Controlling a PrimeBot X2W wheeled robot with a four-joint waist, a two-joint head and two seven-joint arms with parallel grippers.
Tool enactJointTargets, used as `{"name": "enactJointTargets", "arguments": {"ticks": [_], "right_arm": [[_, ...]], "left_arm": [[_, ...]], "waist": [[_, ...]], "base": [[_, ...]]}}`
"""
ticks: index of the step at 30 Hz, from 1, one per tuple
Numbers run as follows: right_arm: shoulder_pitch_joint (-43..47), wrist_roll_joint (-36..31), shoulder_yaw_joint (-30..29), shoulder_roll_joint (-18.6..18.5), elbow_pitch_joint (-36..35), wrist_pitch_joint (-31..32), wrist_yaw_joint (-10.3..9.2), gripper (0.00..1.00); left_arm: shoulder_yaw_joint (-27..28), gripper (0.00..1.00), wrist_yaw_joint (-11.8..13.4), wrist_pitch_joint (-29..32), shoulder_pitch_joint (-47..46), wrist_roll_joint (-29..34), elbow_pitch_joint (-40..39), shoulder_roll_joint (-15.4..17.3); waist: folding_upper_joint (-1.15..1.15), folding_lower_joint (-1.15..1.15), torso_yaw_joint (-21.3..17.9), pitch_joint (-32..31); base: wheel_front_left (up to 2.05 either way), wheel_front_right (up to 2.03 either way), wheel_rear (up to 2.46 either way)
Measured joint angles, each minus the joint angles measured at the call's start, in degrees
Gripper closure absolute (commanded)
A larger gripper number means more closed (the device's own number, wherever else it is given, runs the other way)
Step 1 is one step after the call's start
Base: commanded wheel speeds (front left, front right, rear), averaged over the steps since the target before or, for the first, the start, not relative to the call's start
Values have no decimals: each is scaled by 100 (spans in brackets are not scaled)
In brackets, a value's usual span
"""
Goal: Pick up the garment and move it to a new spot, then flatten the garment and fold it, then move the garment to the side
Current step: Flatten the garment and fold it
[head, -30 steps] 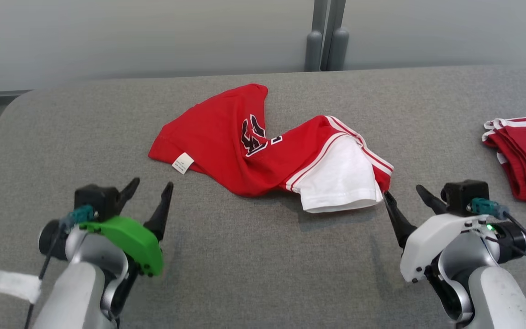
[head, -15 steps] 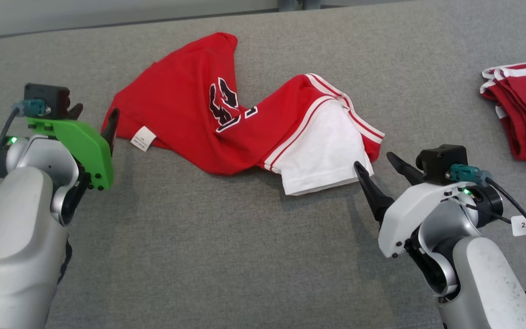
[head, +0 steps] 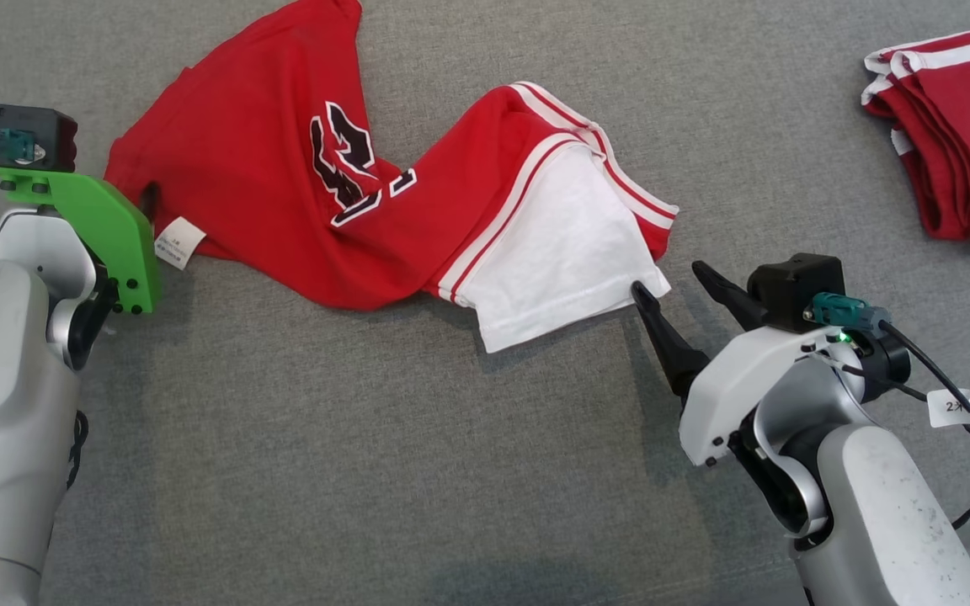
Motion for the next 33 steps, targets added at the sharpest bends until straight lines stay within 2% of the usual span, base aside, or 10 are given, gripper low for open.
{"name": "enactJointTargets", "arguments": {"ticks": [2, 6, 8, 10, 11, 12, 13, 25, 29, 33], "right_arm": [[-1, -14, 7, 0, -3, 0, 0, 0], [-3, -43, -7, 1, -9, 0, 0, 0], [-3, -68, 10, 1, -2, 9, 0, 0], [-3, -67, 34, 1, 3, 10, 0, 0], [-3, -67, 44, 1, 3, 14, 0, 0], [-3, -67, 49, 1, 3, 19, 0, 0], [-3, -67, 49, 1, 1, 20, 0, 0], [475, 331, -137, 4, -477, 121, 0, 0], [643, 438, -410, 1, -758, -103, 0, 0], [674, 670, -437, 5, -970, -324, 0, 0]], "left_arm": [[-10, 24, 0, 22, -29, -1, 55, -7], [-52, 38, 29, -55, -86, -2, 105, -36], [-146, 51, 16, -186, -87, -10, 166, -62], [-175, 57, -3, -185, -87, -21, 198, -62], [-187, 70, -5, -188, -87, -45, 211, -60], [-205, 93, -8, -201, -87, -51, 214, -57], [-218, 100, -13, -237, -87, -52, 218, -56], [-342, 100, 35, -394, -124, -82, 394, -240], [-393, 100, 43, -470, -124, -104, 477, -386], [-442, 100, 43, -526, -124, -122, 576, -485]], "waist": [[0, 0, -13, 40], [0, 0, 31, 60], [0, 0, 74, 17], [0, 0, 64, -3], [0, 0, 54, -9], [0, 0, 43, -14], [0, 0, 32, -15], [0, 0, 140, -85], [0, 0, 224, -132], [0, 0, 281, -182]], "base": [[0, 0, 0], [0, 0, 0], [0, 0, 0], [0, 0, 0], [0, 0, 0], [0, 0, 0], [0, 0, 0], [0, 0, 0], [0, 0, 0], [0, 0, 0]]}}
